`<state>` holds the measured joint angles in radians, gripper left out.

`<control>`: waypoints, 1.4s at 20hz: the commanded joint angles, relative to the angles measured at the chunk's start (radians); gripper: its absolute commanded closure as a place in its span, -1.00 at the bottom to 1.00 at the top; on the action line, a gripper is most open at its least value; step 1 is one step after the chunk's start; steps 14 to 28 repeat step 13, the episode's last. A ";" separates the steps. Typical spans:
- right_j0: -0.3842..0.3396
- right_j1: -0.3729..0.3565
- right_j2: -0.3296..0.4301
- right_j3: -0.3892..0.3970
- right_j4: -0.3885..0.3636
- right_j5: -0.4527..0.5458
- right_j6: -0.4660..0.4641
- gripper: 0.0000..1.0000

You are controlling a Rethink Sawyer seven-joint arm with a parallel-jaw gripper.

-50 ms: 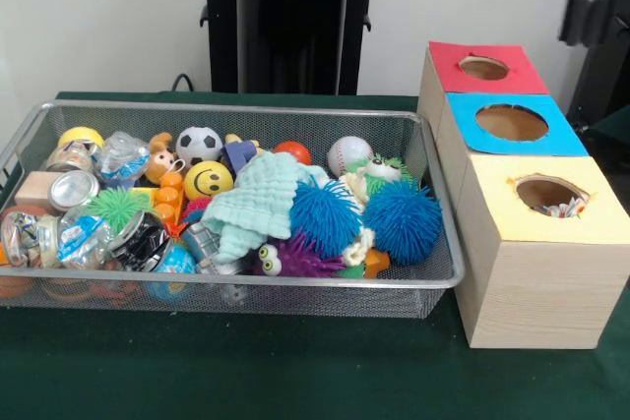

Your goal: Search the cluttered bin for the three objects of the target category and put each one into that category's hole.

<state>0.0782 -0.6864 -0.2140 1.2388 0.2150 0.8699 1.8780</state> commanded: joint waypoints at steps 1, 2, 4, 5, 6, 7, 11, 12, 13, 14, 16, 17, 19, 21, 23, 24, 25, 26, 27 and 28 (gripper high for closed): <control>-0.142 0.025 0.146 0.215 -0.056 -0.104 -0.139 1.00; -0.151 0.026 0.151 0.215 -0.063 -0.106 -0.141 1.00; -0.168 0.024 0.155 0.221 -0.082 -0.113 -0.143 1.00; -0.177 0.022 0.161 0.223 -0.091 -0.116 -0.146 1.00; -0.187 0.021 0.167 0.225 -0.100 -0.119 -0.149 1.00; -0.196 0.019 0.175 0.236 -0.109 -0.138 -0.149 1.00; -0.214 0.019 0.202 0.254 -0.132 -0.161 -0.127 1.00; -0.216 0.021 0.205 0.251 -0.140 -0.150 -0.123 1.00; -0.216 0.022 0.210 0.257 -0.139 -0.140 -0.109 1.00; -0.216 0.022 0.210 0.257 -0.139 -0.140 -0.109 1.00; -0.216 0.022 0.210 0.257 -0.139 -0.140 -0.109 1.00; -0.216 0.022 0.210 0.257 -0.139 -0.140 -0.109 1.00; -0.216 0.022 0.210 0.257 -0.139 -0.140 -0.109 1.00; -0.216 0.022 0.210 0.257 -0.139 -0.140 -0.109 1.00; -0.216 0.022 0.210 0.257 -0.139 -0.140 -0.109 1.00; -0.216 0.022 0.210 0.257 -0.139 -0.140 -0.109 1.00; -0.216 0.022 0.210 0.257 -0.139 -0.140 -0.109 1.00; -0.216 0.022 0.210 0.257 -0.139 -0.140 -0.109 1.00; -0.216 0.022 0.210 0.257 -0.139 -0.140 -0.109 1.00; -0.216 0.022 0.210 0.257 -0.139 -0.140 -0.109 1.00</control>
